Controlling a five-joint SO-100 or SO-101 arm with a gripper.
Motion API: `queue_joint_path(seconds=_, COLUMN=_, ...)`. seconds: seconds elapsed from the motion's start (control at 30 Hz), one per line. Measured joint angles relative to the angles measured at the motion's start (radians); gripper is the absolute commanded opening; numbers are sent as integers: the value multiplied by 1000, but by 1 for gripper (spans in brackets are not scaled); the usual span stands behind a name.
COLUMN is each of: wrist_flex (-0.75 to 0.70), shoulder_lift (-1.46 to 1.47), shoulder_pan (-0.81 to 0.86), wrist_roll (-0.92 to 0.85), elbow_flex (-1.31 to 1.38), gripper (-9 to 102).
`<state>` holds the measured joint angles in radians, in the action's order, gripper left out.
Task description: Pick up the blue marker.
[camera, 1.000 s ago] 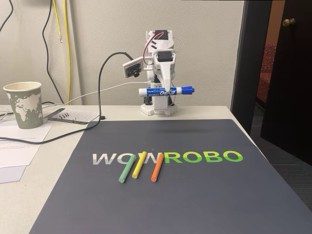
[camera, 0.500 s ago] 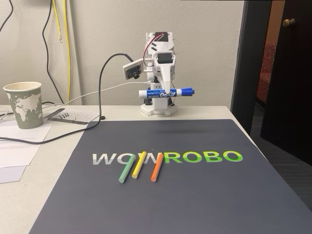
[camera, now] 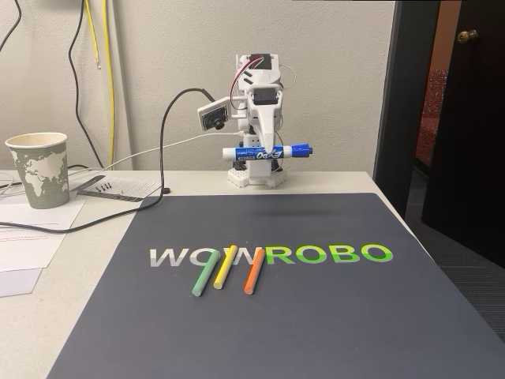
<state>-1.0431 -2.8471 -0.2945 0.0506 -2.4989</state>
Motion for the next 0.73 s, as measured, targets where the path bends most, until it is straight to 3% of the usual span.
queue_joint_path(seconds=0.73, wrist_flex=2, shoulder_lift=-2, shoulder_pan=11, wrist_roll=5, elbow_flex=0, gripper=1)
